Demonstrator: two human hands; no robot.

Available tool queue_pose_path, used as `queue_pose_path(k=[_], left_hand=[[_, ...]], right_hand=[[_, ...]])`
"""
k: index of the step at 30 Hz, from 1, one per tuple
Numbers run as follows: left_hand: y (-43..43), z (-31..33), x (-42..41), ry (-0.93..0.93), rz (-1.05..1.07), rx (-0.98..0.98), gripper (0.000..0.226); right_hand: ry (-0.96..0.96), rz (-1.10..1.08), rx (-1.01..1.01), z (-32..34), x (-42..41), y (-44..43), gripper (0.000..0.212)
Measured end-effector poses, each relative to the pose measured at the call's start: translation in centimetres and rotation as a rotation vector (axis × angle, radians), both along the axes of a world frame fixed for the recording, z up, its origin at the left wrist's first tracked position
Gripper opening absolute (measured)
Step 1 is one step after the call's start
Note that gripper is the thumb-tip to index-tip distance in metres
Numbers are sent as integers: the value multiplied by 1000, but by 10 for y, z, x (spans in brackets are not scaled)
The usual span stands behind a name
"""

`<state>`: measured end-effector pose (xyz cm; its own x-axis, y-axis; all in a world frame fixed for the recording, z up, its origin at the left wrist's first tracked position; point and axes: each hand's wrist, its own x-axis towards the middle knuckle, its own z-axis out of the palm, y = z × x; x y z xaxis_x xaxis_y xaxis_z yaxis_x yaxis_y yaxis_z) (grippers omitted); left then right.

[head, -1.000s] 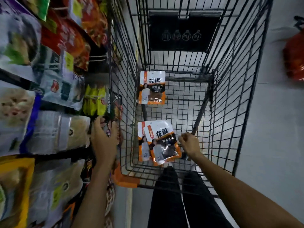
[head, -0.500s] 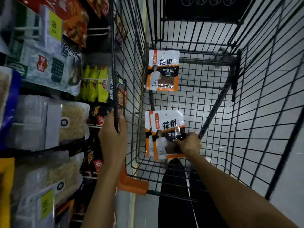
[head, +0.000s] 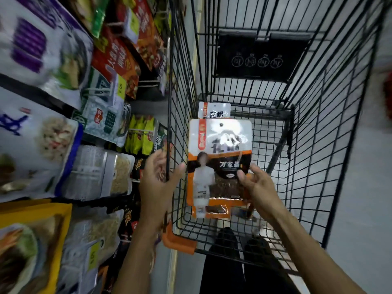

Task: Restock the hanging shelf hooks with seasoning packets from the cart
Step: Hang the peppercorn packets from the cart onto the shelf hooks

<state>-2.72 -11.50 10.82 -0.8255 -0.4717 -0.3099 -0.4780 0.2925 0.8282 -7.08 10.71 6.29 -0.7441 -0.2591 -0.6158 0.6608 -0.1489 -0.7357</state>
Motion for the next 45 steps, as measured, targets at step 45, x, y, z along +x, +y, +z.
queue_pose_path(k=[45], left_hand=[[17,80,135,213,430,331,28]], right_hand=[[183,204,149,22,25,22,15]])
